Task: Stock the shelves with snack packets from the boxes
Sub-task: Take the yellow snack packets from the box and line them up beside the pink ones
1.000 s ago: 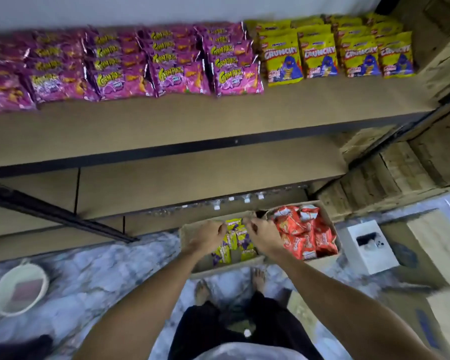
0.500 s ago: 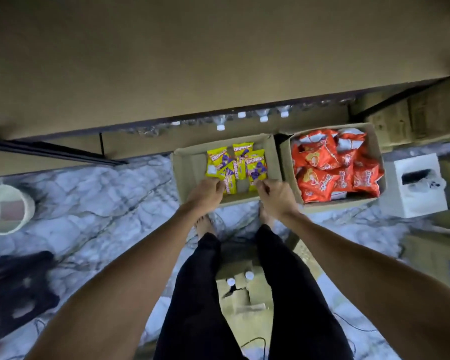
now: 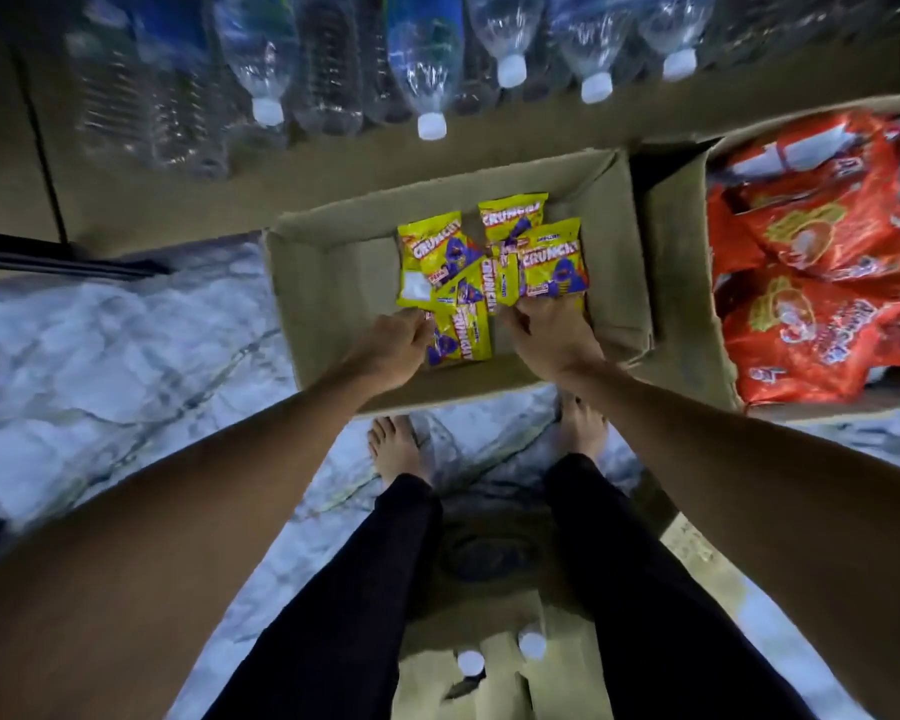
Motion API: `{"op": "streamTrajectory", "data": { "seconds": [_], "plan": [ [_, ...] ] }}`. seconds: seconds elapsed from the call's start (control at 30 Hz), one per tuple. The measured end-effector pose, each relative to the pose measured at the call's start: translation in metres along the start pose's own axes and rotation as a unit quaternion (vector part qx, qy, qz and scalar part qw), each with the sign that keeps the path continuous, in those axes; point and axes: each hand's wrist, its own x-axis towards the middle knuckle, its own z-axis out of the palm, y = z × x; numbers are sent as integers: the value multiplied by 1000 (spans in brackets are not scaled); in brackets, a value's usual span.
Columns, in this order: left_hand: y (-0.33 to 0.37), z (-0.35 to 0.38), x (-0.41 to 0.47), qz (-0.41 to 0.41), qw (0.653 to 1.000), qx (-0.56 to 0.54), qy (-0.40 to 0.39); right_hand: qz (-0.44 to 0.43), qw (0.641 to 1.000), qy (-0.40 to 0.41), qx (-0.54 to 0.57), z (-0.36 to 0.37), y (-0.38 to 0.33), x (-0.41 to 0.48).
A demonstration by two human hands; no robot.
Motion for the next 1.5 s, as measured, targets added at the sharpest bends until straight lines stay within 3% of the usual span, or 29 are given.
{"op": "streamTrajectory", "data": {
  "seconds": [0.2, 0.3, 0.47, 0.6, 0.73, 0.93, 1.1, 1.27, 1.5],
  "plan": [
    [-17, 41, 82, 6, 1000, -4, 3, 5, 1000, 9, 18, 49, 48, 52],
    [-23, 47, 118, -15, 993, -104, 45, 0, 1000, 11, 0, 66, 67, 74],
    [-30, 45, 182, -181, 943, -248, 126, 47, 998, 29, 2, 79, 91, 102],
    [-25, 48, 203, -192, 907, -364, 93, 81, 995, 55, 5, 84, 103, 112],
    [-23, 50, 207, -217, 898, -368, 106, 104, 991, 79, 23, 88, 104, 110],
    [-31, 61, 192, -171, 874, -437, 127, 155, 979, 127, 36, 87, 108, 113],
    [-39, 74, 172, -145, 914, -336, 177, 183, 976, 102, 56, 84, 109, 118],
    [-34, 79, 162, -152, 910, -355, 154, 191, 968, 139, 84, 95, 109, 124],
    [-26, 77, 160, -171, 892, -406, 103, 293, 917, 169, 213, 96, 104, 146]
  ]
}}
